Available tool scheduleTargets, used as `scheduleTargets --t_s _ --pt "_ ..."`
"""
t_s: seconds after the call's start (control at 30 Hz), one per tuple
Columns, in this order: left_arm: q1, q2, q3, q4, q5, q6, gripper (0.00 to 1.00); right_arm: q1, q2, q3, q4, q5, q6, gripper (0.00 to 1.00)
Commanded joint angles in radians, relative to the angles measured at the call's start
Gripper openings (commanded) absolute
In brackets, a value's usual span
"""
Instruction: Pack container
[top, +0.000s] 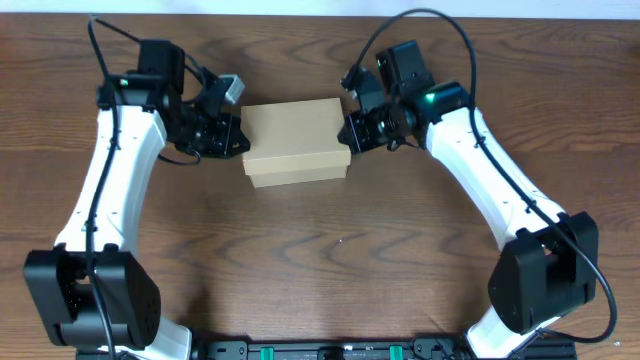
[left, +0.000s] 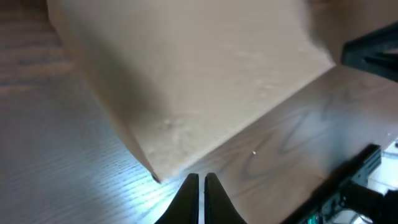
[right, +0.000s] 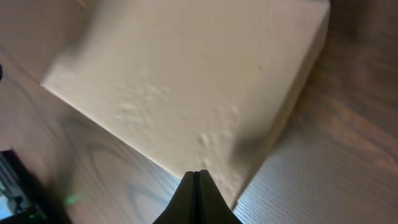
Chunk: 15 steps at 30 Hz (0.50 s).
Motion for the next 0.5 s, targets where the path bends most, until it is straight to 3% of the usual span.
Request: scheduleTargets --t_s 0.0,0.2,0.47 --pt "0.001 0.000 -0.071 0.043 -0.014 -0.051 0.06 0.007 -0.002 -0.046 0.015 0.013 -0.020 0.01" --pt "0.000 0.000 -0.180 0.138 -0.013 -0.111 0.06 0.007 -0.001 -0.109 0.059 0.013 -0.020 0.01" --pt "0.001 0.000 -0.199 0.146 -0.015 -0.113 0.06 0.007 -0.001 -0.152 0.075 0.038 -0.020 0.01"
